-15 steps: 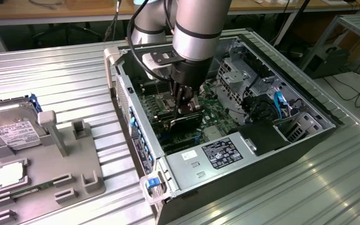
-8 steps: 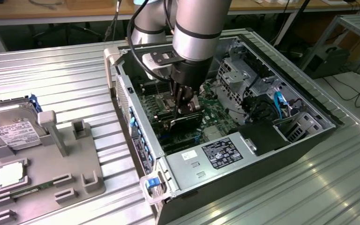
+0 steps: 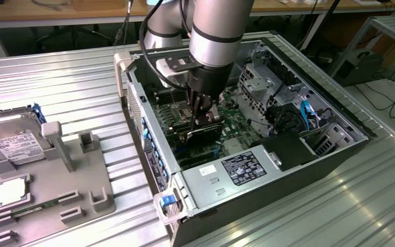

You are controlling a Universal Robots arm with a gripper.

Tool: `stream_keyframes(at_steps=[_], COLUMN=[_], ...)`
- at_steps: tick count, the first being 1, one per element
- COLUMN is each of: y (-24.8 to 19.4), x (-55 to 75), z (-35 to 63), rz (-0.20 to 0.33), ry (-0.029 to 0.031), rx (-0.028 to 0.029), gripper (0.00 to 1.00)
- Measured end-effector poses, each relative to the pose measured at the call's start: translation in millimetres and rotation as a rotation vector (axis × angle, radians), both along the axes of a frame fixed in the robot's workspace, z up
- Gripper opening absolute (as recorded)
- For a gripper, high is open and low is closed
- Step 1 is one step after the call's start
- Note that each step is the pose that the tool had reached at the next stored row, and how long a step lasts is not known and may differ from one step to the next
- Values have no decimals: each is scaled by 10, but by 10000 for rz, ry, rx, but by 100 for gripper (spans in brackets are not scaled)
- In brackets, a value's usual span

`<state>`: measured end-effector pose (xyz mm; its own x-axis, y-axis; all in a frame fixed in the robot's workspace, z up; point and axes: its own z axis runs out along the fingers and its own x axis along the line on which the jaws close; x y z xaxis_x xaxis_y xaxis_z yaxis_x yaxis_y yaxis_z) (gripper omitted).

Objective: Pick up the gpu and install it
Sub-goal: 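Press down on the gpu until it lock into place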

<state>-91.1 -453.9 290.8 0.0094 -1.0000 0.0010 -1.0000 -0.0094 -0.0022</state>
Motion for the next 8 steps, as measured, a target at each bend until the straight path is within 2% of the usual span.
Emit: stream_keyframes(at_steps=[8], y=[0], x=[-28], z=[3], rz=[9], ry=[2], rx=[-2], gripper=[11])
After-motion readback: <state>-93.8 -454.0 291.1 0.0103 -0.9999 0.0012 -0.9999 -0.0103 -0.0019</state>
